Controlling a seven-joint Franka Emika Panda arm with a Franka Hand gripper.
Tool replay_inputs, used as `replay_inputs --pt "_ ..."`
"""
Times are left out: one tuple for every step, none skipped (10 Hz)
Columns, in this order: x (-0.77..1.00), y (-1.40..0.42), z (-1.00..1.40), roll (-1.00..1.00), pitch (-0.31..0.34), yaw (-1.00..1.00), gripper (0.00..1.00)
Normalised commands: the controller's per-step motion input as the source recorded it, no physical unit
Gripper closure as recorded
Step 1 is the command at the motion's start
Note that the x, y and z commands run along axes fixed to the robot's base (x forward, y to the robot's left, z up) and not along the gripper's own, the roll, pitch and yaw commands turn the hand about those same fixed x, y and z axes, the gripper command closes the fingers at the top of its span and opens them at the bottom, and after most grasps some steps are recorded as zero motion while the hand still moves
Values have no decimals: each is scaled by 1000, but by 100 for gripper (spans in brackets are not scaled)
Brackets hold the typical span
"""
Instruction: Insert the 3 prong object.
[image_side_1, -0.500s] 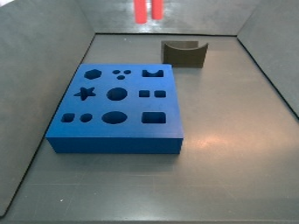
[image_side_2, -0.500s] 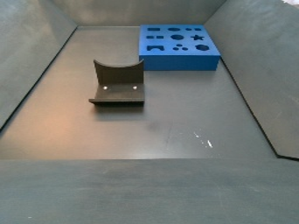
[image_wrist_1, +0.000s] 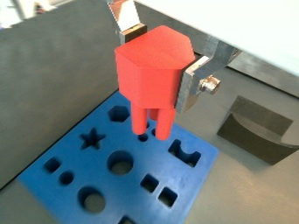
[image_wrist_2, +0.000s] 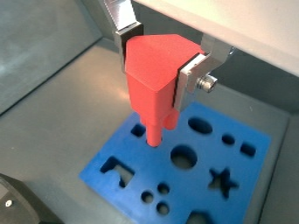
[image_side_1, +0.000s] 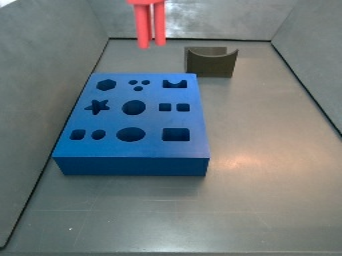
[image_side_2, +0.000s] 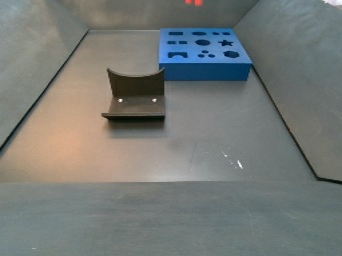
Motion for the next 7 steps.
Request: replay_inputs --pt "-46 51 -420 13 0 -974 100" --pt "0 0 -403 3 0 -1000 100" --pt "0 0 -369 0 -14 -1000 100" --pt "0 0 -311 0 -41 -1000 100" --pt "0 469 -274 0 0 -554 100" --pt "0 820 -277 0 0 -186 100" --pt "0 891 -271 0 0 -109 100"
